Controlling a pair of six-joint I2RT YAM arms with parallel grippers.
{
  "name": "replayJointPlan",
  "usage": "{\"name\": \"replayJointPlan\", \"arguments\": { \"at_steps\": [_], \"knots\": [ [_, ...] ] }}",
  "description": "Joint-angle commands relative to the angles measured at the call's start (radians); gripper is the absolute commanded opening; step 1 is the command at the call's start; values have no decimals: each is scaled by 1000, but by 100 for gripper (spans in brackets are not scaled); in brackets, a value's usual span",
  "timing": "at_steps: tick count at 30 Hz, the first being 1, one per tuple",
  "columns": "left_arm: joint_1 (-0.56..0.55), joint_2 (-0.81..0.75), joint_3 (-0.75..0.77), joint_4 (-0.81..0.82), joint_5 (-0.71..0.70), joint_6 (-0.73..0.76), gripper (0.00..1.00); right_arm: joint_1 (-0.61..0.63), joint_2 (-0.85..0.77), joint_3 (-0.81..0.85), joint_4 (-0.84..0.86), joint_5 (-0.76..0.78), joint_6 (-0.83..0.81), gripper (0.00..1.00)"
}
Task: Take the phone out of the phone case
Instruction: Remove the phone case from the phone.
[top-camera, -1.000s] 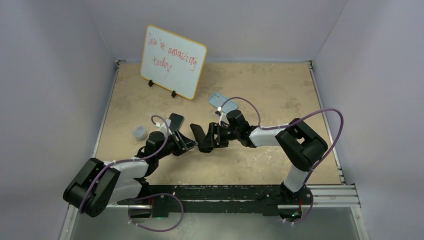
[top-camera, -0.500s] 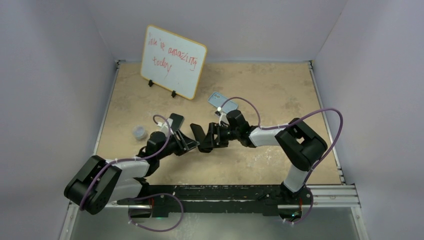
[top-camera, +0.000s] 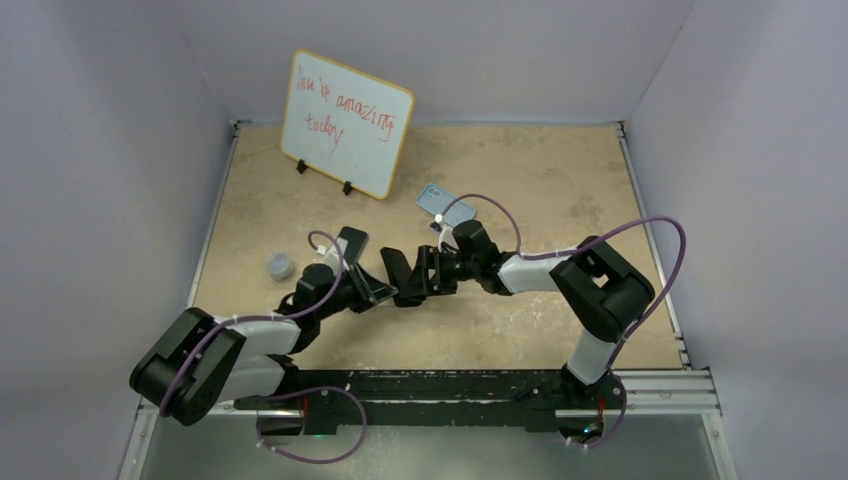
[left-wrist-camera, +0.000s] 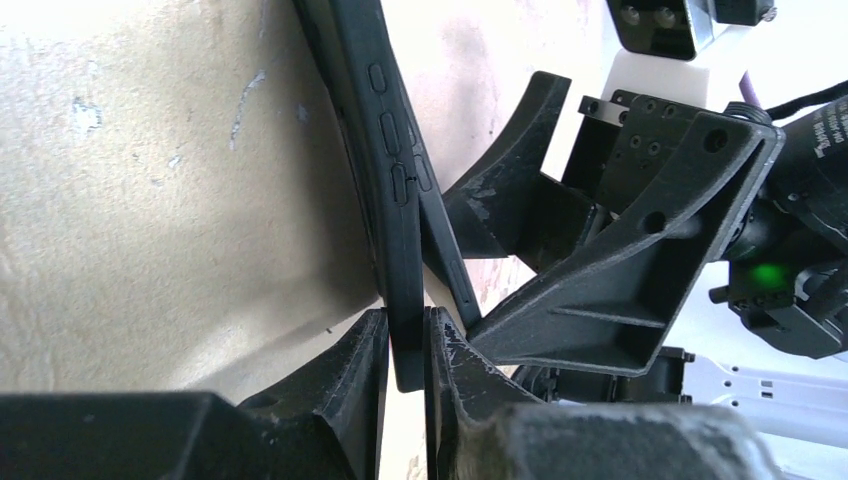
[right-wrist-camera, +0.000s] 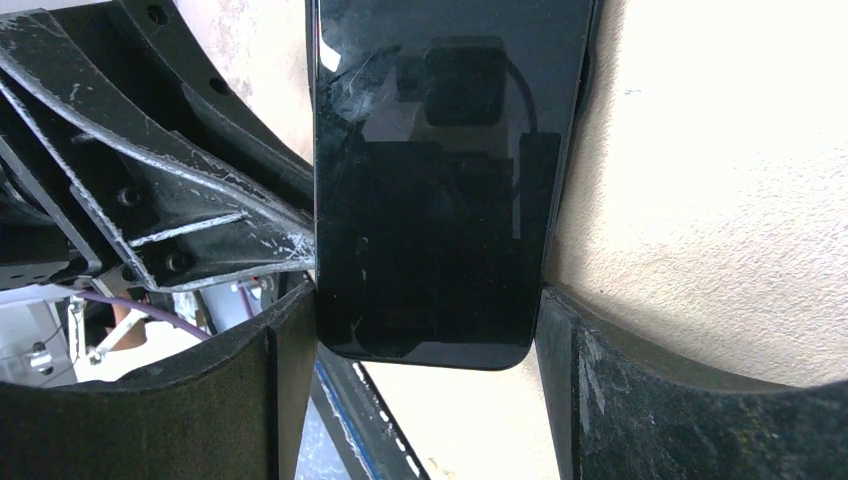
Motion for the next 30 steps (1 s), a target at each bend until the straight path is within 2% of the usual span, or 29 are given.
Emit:
{"name": "replayJointPlan", "arguments": {
  "at_steps": [1, 11, 30],
  "knots": [
    [-6, -17, 6, -123, -92, 66, 17, -7, -13, -3, 41, -31, 24, 2],
    [-4, -35, -26, -136, -150, 67, 0, -18, -35, -10, 21, -50, -2, 0],
    [13, -60, -40, -192, -236, 95, 0, -56, -147, -9, -64, -115, -79, 0]
  ]
}}
